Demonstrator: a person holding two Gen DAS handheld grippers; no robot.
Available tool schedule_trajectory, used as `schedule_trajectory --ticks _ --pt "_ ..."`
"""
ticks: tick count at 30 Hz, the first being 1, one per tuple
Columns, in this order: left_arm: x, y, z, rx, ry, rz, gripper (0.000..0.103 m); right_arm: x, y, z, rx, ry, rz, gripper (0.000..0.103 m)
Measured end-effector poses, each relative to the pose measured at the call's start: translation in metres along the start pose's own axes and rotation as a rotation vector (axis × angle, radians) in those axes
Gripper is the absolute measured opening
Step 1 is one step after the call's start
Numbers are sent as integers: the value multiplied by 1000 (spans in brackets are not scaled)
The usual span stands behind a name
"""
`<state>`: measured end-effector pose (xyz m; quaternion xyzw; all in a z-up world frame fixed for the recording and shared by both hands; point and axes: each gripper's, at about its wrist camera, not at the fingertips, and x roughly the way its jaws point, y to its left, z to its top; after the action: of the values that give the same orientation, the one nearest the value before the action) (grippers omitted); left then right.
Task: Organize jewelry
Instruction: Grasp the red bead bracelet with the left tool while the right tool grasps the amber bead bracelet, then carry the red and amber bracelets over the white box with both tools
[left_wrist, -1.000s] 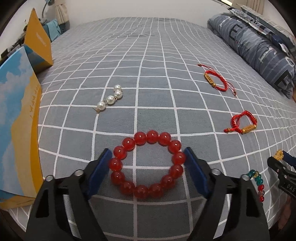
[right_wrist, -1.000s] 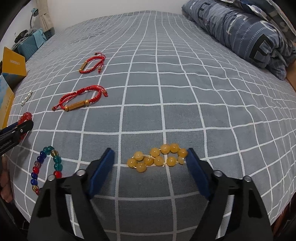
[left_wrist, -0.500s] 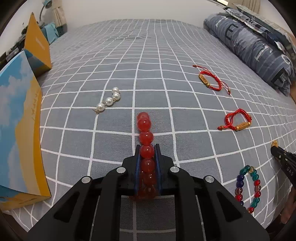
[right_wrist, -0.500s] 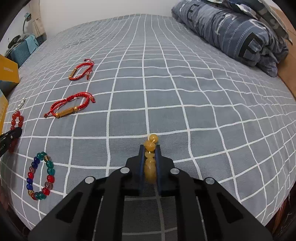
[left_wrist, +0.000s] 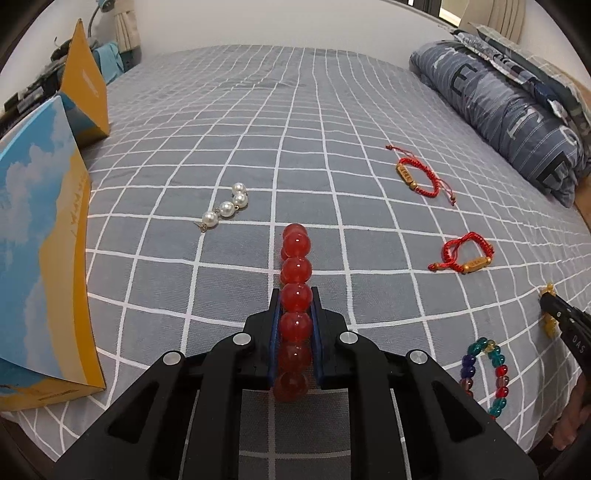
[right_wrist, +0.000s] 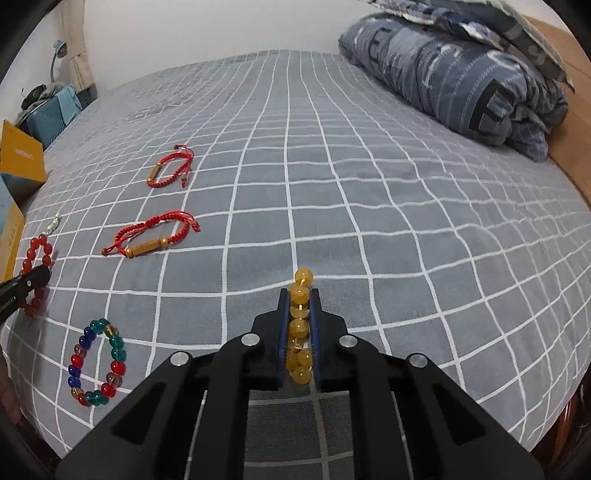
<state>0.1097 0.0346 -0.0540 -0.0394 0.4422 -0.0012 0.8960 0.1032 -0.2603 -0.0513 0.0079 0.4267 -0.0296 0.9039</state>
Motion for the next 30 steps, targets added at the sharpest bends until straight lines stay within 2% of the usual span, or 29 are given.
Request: schedule_trajectory --ticks 11,20,30 --pt "-14 -3 1 1 -44 -4 13 -11 6 2 -15 -48 18 9" --pt "-34 -8 15 -2 -80 32 13 -23 8 8 -7 -63 26 9" --pt "-60 -19 22 20 -103 33 13 -43 10 22 2 -85 15 9"
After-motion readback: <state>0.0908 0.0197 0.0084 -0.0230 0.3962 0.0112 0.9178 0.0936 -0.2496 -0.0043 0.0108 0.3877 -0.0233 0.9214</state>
